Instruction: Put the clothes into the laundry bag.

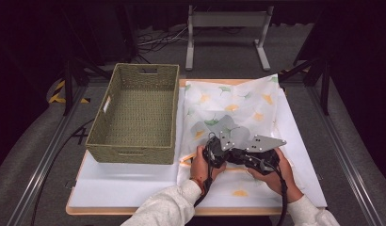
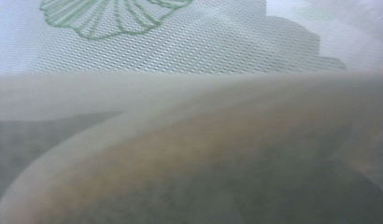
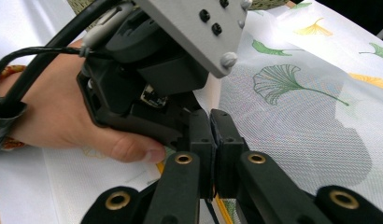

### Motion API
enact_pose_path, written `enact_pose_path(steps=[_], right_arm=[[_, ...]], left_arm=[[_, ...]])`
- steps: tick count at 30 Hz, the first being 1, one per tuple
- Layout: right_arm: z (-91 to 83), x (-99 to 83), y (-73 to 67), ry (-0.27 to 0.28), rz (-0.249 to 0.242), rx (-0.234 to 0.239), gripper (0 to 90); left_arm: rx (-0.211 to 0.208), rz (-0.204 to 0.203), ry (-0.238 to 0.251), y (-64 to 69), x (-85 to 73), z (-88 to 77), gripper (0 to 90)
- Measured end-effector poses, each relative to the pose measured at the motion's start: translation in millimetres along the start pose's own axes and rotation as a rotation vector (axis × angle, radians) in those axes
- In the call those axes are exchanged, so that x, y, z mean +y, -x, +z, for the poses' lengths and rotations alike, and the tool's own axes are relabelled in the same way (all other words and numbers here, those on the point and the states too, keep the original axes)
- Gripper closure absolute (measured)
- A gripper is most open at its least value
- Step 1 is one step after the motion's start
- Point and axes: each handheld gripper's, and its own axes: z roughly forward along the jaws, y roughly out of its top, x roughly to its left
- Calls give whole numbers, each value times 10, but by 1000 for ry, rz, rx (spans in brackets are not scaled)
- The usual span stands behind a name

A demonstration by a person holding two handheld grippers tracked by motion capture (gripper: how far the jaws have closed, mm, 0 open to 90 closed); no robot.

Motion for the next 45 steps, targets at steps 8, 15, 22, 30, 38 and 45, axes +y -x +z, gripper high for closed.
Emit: enact_pose_path(steps=[8, 15, 22, 30, 38, 45], right_arm=[[9, -16, 12, 2, 8, -5, 890], [-37, -11, 23, 22, 12, -14, 890], [-45, 7, 2, 26, 5, -18, 889], [-78, 26, -9, 33, 1, -14, 889], [-74, 47, -35, 34, -4, -11, 889], [-104, 67, -71, 58, -11, -8, 889]], left_arm=[[-39, -10, 5, -41, 16, -4, 872], [-115, 97, 14, 46, -111, -230, 767], [-152, 143, 15, 11, -247, -542, 757], [-152, 147, 13, -179, -416, -931, 788], [-157, 136, -6, -227, -546, -978, 721], [-171, 149, -41, -138, -498, -751, 669]])
